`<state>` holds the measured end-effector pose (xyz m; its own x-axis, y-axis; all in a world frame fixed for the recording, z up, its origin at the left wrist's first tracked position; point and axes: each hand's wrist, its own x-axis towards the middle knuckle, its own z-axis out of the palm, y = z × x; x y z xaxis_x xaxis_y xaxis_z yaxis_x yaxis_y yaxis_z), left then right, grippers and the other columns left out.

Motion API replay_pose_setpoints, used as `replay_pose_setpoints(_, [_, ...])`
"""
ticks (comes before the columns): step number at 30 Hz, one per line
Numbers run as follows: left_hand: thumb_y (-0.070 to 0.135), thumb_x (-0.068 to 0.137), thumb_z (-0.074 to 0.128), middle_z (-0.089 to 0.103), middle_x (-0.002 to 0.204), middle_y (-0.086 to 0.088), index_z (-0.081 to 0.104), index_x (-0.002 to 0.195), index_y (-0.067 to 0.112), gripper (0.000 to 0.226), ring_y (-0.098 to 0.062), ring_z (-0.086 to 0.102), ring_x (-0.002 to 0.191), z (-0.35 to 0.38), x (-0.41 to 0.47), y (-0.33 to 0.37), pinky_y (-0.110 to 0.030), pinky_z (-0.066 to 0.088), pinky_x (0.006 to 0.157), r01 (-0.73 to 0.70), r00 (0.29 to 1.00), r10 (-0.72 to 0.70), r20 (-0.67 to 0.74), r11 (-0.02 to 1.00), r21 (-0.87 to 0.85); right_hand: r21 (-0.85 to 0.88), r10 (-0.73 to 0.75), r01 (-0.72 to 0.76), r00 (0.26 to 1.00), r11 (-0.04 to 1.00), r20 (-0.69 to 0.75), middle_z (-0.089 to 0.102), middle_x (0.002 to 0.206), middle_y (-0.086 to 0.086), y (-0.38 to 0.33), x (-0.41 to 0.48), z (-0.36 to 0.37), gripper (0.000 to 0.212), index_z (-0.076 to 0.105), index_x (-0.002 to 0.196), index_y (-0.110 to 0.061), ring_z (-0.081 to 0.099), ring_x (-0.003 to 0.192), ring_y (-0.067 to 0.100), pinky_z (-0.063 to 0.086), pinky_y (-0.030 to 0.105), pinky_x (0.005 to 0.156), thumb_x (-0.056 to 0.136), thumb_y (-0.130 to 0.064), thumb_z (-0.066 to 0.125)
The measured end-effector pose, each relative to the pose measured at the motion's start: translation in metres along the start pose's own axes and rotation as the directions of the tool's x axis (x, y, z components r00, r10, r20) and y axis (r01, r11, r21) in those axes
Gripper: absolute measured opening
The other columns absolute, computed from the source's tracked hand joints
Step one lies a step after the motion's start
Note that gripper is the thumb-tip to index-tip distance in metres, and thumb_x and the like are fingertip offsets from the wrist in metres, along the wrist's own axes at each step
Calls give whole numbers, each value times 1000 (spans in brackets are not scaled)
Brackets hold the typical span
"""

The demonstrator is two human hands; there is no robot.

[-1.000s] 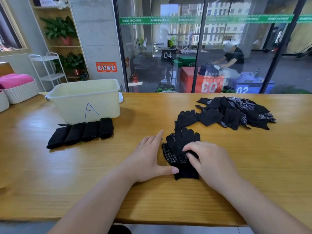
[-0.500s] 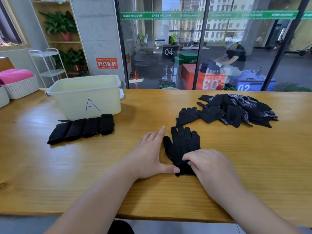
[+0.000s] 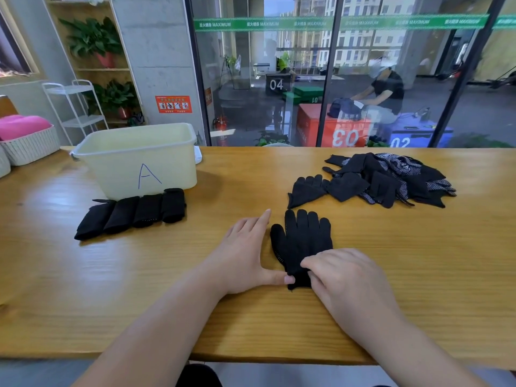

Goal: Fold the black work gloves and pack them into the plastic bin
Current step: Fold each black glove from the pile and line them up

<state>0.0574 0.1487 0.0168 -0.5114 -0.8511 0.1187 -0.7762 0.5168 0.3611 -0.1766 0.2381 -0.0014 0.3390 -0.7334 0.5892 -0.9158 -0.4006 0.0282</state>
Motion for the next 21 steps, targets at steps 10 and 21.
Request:
replay_pose_setpoints(10, [85, 78, 71, 41, 154, 23, 50, 154, 37, 92, -6, 29, 147, -2, 0, -4, -41, 37, 122, -213, 971, 216, -99, 976, 35, 171, 65, -86, 990, 981, 125, 67, 115, -26, 5, -1, -4, 23, 75, 106, -37, 58, 113, -1, 49, 25, 91, 96, -52, 61])
replay_pose_setpoints(21, [74, 83, 76, 55, 134, 27, 72, 130, 39, 59, 4, 49, 129, -4, -1, -5, -32, 45, 112, -255, 966, 252, -63, 966, -48, 197, 14, -40, 991, 980, 132, 65, 115, -26, 10, -1, -6, 17, 77, 103, -37, 57, 113, 0, 46, 27, 94, 101, -45, 62])
